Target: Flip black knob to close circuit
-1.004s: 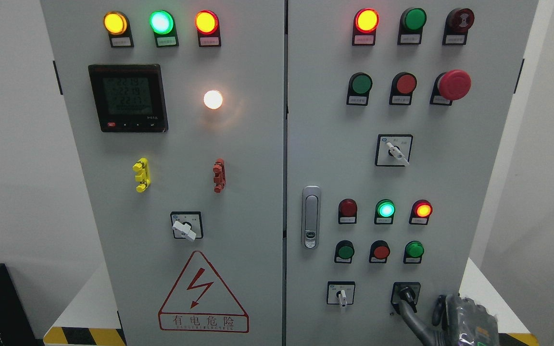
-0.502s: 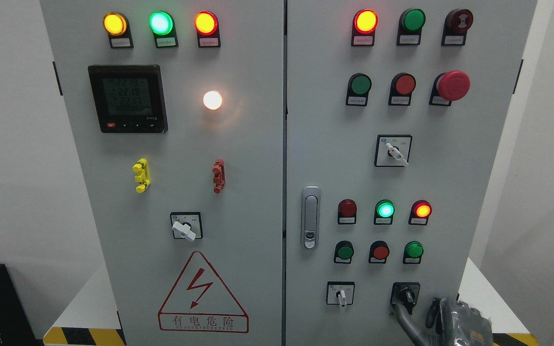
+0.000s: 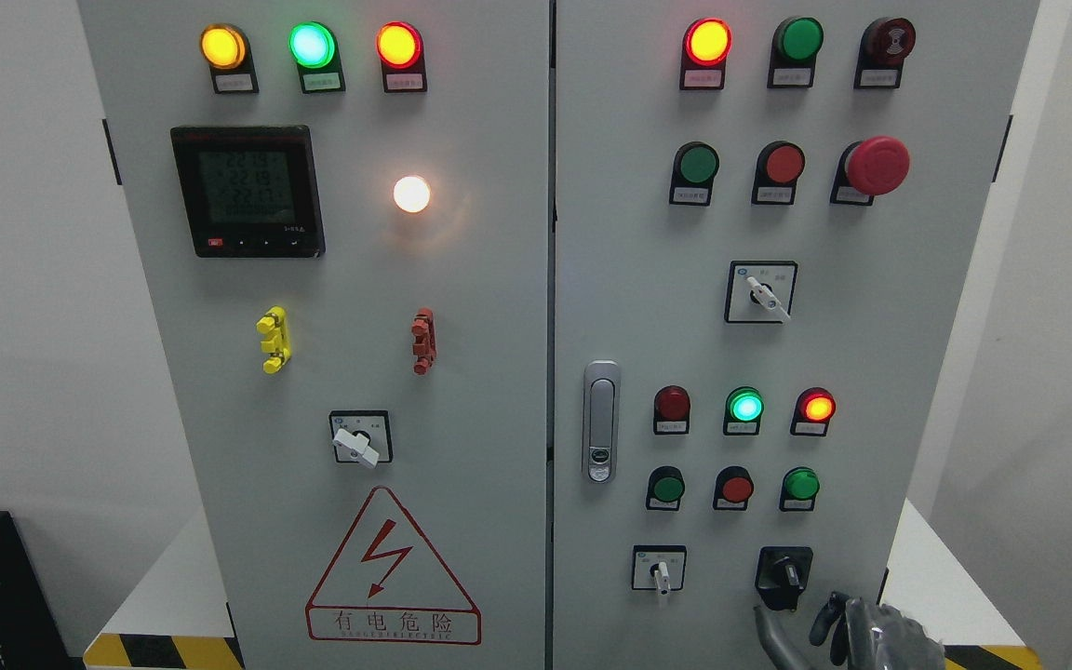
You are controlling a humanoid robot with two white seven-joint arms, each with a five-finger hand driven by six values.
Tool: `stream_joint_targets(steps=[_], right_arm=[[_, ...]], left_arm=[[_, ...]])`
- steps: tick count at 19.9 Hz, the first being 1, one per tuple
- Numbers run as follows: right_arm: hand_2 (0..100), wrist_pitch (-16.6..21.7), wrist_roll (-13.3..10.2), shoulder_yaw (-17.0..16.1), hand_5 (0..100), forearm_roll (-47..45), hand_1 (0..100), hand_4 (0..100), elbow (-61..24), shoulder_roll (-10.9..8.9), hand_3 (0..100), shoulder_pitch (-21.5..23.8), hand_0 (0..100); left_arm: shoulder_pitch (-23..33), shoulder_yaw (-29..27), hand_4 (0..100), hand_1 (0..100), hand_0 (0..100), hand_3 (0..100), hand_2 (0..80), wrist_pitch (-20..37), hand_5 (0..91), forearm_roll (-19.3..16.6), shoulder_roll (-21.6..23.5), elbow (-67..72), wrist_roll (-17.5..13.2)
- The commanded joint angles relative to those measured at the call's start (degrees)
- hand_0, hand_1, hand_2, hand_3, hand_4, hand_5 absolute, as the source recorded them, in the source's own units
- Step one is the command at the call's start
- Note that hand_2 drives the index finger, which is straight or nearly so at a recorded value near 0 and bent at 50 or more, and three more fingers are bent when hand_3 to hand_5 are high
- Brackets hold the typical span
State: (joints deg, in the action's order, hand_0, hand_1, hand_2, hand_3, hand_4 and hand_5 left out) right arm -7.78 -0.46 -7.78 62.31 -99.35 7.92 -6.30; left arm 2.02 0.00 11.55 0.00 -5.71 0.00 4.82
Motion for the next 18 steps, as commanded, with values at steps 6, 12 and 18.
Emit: stream_joint_targets(steps=[6, 12, 18], right_arm=[[31, 5.5, -5.4, 2.7, 41, -33.8, 6, 53, -8.3, -0.18, 61, 9.3, 0], [21, 13.7, -6.0, 3.8, 25, -51.1, 5, 39, -8.1, -0.18, 44, 14.2, 0], [12, 18.0, -5.2, 5.9, 8, -59.1, 4, 21, -7.0, -0.27, 26, 16.3, 0]], left_arm=[[0.0, 1.2, 0, 56, 12, 0, 0.0, 0.0, 0.0, -1.2, 0.0, 1.2, -0.1], [0.0, 1.2, 0, 56, 12, 0, 0.0, 0.1, 0.0, -1.2, 0.0, 1.2, -0.1], [0.0, 1.2, 0, 56, 12, 0, 0.0, 0.1, 0.0, -1.2, 0.0, 1.2, -0.1]])
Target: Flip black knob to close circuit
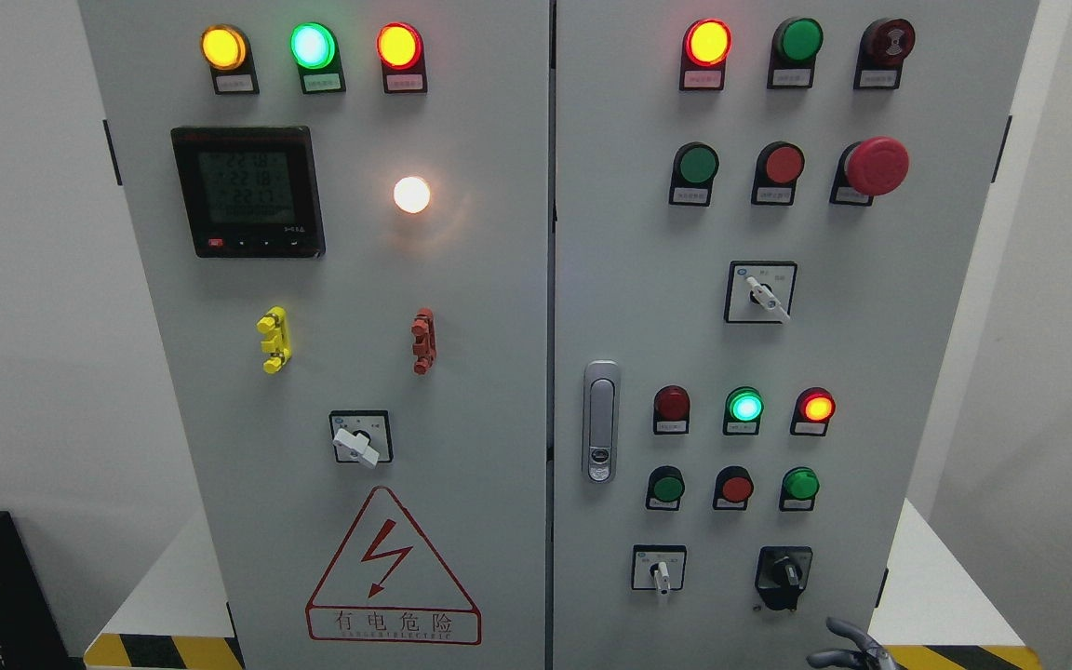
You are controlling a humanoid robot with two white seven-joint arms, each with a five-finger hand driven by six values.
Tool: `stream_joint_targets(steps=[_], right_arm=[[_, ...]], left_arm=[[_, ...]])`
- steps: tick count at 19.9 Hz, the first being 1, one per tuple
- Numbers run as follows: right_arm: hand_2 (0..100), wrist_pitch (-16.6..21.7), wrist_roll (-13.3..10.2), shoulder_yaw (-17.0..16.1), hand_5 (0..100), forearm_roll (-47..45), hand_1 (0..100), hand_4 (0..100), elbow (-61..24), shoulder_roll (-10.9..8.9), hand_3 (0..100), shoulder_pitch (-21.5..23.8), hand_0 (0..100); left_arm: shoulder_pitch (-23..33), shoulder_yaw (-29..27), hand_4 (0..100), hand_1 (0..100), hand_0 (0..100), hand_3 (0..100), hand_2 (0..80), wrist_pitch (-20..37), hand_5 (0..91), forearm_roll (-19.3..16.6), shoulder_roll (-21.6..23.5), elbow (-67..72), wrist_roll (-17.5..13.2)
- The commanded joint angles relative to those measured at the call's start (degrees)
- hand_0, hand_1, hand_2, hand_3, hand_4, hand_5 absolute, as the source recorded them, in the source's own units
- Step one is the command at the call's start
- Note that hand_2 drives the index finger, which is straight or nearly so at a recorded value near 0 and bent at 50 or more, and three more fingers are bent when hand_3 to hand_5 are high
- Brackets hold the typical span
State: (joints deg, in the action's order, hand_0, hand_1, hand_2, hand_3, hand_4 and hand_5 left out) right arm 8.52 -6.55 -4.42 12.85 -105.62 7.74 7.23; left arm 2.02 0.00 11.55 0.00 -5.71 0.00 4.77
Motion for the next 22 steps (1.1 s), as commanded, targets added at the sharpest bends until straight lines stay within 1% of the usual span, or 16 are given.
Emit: stream_joint_targets(steps=[1, 2, 4, 6, 7, 10, 12, 22], right_arm=[[10, 2.5, 1.1, 2.8, 4, -10.5, 5, 18, -0.2, -0.1, 24, 3.1, 0], [9, 3.5, 2.4, 3.0, 0, -11.4, 5, 16, 0.2, -0.1, 22, 3.7, 0], [6, 5.6, 5.7, 3.4, 0, -12.2, 6, 11, 1.5, -0.1, 19, 4.3, 0], [2, 7.3, 7.2, 3.5, 0, -12.2, 5, 2, 2.7, -0.1, 12, 4.6, 0], [0, 7.6, 7.9, 3.6, 0, -12.2, 5, 0, 2.9, -0.1, 10, 4.7, 0], [0, 7.7, 9.8, 3.6, 0, -13.4, 3, 0, 3.1, -0.1, 3, 4.9, 0], [0, 7.9, 10.2, 3.5, 0, -13.9, 2, 0, 3.2, -0.1, 0, 5.1, 0], [0, 8.2, 10.3, 3.5, 0, -13.9, 1, 0, 3.1, -0.1, 0, 5.1, 0]], left_arm=[[0.0, 1.2, 0, 56, 12, 0, 0.0, 0.0, 0.0, -1.2, 0.0, 1.2, 0.0], [0.0, 1.2, 0, 56, 12, 0, 0.0, 0.0, 0.0, -1.2, 0.0, 1.2, 0.0], [0.0, 1.2, 0, 56, 12, 0, 0.0, 0.0, 0.0, -1.2, 0.0, 1.2, 0.0], [0.0, 1.2, 0, 56, 12, 0, 0.0, 0.0, 0.0, -1.2, 0.0, 1.2, 0.0], [0.0, 1.2, 0, 56, 12, 0, 0.0, 0.0, 0.0, -1.2, 0.0, 1.2, 0.0], [0.0, 1.2, 0, 56, 12, 0, 0.0, 0.0, 0.0, -1.2, 0.0, 1.2, 0.0], [0.0, 1.2, 0, 56, 12, 0, 0.0, 0.0, 0.0, -1.2, 0.0, 1.2, 0.0], [0.0, 1.2, 0, 56, 12, 0, 0.0, 0.1, 0.0, -1.2, 0.0, 1.2, 0.1]])
